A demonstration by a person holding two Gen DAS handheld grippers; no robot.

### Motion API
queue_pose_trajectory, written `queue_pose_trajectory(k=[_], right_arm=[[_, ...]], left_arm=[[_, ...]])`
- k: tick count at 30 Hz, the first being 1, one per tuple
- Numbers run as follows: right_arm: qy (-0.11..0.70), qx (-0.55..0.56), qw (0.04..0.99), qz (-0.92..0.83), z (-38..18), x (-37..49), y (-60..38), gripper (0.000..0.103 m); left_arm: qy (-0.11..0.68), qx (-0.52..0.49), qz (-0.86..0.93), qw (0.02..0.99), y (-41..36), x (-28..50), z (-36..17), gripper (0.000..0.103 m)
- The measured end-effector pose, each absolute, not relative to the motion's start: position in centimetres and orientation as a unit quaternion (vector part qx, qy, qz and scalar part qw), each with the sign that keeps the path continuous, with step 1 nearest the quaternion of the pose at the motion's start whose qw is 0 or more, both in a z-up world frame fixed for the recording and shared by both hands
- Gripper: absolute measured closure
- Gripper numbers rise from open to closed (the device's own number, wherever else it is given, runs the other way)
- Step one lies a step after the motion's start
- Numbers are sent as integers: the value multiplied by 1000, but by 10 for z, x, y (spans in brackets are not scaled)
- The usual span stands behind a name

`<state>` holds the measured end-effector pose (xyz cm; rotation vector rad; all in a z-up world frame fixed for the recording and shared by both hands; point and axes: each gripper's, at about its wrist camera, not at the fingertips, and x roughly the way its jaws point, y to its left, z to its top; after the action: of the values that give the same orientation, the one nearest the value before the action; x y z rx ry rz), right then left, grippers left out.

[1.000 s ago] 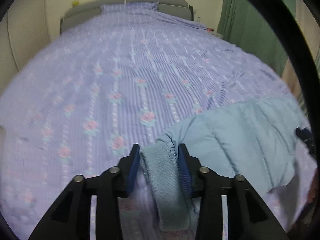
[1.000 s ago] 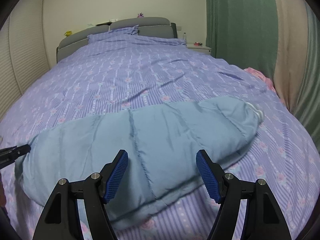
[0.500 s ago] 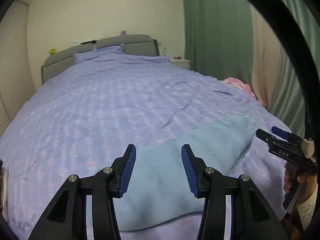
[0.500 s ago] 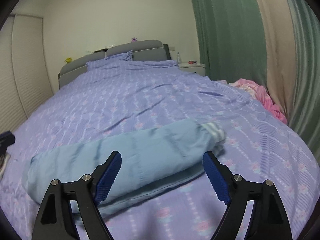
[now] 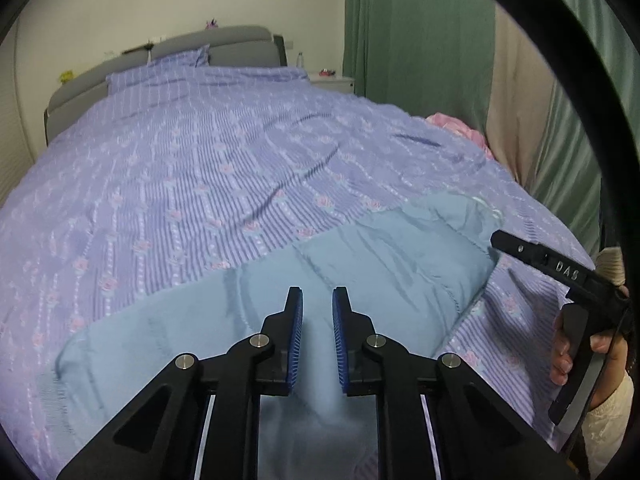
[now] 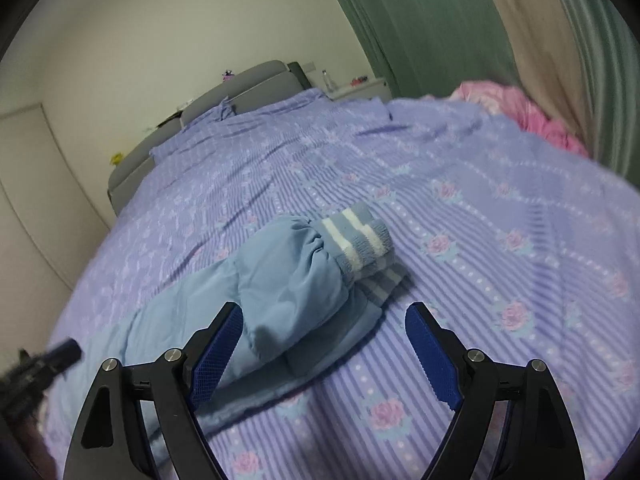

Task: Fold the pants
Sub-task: 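Lift the sock cuffs with the right tool while the left tool holds the pants body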

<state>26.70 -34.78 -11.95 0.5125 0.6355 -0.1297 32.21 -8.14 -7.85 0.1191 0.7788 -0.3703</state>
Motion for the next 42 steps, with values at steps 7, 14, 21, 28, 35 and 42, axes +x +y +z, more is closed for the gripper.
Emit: queue_pose_trajectory(k=[7, 14, 21, 28, 35, 42], right_arm=[[325, 271, 904, -55, -136, 291, -356, 18], [329, 315, 890, -25, -163, 294, -365, 18], [320, 347, 881, 18, -172, 305, -379, 18], [327, 351, 877, 26, -174, 327, -383, 20], [315, 364, 876, 23, -163, 313, -378, 61], [280, 144, 947, -57, -80, 275, -312, 65]], left_arm=[[425, 65, -161, 889, -94, 333, -113, 95], [463, 24, -166, 871, -86, 333, -141, 96], [483, -1, -164, 860, -84, 333, -154, 96], [479, 24, -151, 865, -86, 325, -159, 96], [484, 5, -157, 861, -78, 324, -158, 96], [499, -7, -161, 852, -74, 327, -156, 96]])
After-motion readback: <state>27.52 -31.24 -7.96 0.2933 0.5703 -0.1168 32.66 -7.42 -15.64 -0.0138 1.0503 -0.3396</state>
